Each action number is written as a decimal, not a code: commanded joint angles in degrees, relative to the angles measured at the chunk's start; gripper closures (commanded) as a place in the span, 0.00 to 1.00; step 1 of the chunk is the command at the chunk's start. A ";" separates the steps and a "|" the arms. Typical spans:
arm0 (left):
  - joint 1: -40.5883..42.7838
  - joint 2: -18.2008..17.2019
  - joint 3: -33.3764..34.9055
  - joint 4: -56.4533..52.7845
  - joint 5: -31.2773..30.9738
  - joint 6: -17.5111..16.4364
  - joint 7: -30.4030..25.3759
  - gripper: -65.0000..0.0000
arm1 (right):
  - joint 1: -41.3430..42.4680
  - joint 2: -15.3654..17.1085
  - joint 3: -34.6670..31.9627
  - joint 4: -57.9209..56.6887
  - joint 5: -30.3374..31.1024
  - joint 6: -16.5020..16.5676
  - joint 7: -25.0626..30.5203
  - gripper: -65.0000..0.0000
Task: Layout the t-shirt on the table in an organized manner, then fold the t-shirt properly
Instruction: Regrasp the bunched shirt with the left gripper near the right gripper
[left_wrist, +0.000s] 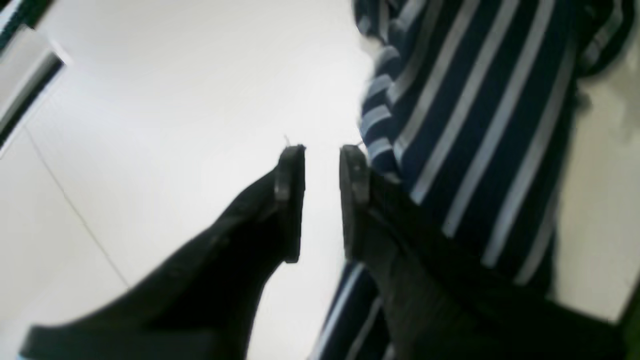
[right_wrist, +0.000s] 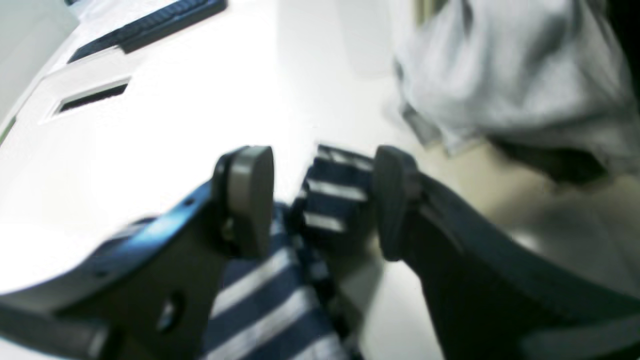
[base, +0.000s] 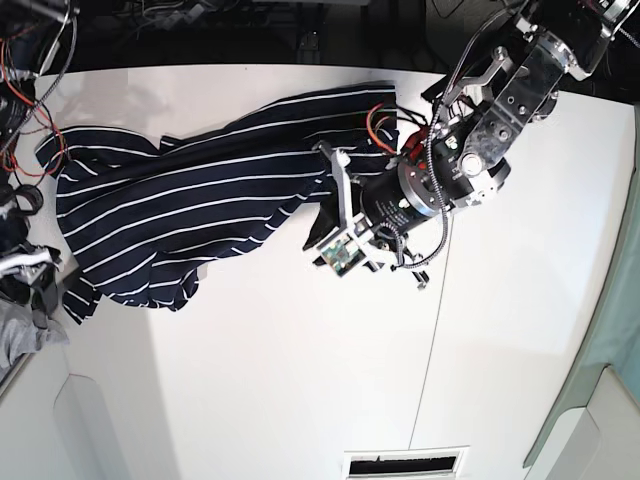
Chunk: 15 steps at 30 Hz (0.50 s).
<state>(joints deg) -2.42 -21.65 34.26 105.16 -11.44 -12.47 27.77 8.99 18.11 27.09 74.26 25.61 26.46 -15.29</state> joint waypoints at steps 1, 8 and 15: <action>-1.86 1.73 -0.22 -1.55 -0.59 -0.02 -0.98 0.70 | 2.84 0.57 -2.03 -1.11 -0.28 0.04 1.14 0.51; -8.22 13.75 -0.22 -17.73 -6.64 -5.20 -0.96 0.60 | 12.66 -1.53 -15.85 -17.11 -7.23 -2.60 1.36 0.51; -8.85 21.55 -0.20 -24.59 -9.73 -8.81 -0.96 0.65 | 12.22 -5.09 -18.82 -22.84 -10.78 -3.13 3.26 0.89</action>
<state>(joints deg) -10.17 -0.60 34.20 79.70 -20.47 -21.08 27.90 19.79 12.58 8.21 50.70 14.31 22.70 -13.02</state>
